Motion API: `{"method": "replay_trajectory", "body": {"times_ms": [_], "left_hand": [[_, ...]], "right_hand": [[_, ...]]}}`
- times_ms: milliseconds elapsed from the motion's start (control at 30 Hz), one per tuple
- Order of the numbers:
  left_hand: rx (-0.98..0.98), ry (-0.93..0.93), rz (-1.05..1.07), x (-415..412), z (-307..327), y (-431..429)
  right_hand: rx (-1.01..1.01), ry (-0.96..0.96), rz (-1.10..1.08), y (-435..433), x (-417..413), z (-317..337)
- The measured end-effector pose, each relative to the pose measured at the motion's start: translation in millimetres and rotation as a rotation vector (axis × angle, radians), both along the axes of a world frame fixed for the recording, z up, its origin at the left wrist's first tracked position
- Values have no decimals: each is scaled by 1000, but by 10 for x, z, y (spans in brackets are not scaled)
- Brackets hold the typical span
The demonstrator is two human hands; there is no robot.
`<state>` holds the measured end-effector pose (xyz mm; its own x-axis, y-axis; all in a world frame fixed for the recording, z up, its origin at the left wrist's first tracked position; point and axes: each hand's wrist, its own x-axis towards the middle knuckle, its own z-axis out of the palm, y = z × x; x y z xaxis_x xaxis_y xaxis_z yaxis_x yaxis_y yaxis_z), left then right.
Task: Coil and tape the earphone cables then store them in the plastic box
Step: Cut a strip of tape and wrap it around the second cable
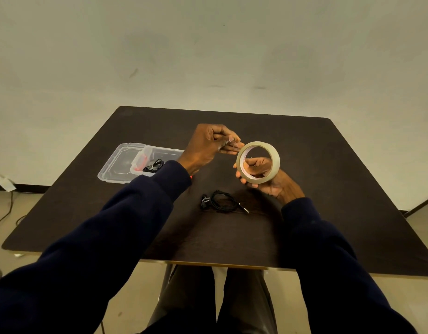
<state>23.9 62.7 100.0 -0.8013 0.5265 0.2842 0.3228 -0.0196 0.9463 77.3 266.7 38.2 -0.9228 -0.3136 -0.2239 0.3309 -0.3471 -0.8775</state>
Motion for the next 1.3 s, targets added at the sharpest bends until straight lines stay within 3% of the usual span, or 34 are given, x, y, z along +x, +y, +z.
{"method": "replay_trajectory", "body": {"times_ms": [167,433,500,633,800,900,1033,1133,1300], "left_hand": [[-62,26,50,-45,-42,4],[-153,-134,122,-259,16,-65],[-150,-152,132,-285,5,-70],[-154,-198,150,-315,-32,-39],[-216,-175,160,-356,-90,80],[-233,-167,154,-405,-114,114],[-282,-123,121,-505,-113,154],[-307,-135,97,-587,-115,181],[-299,-145,49,-635,-133,179]], "right_hand": [[-234,-157,-7,-112,-7,-55],[-503,-339,-28,-159,12,-13],[-484,-368,-103,-140,56,28],[-131,-360,-335,-42,148,25],[263,-271,-355,-14,271,111],[706,-145,-343,60,310,122],[1341,100,-497,293,323,73],[1484,174,-367,283,297,-32],[1567,217,-452,240,234,-98]]}}
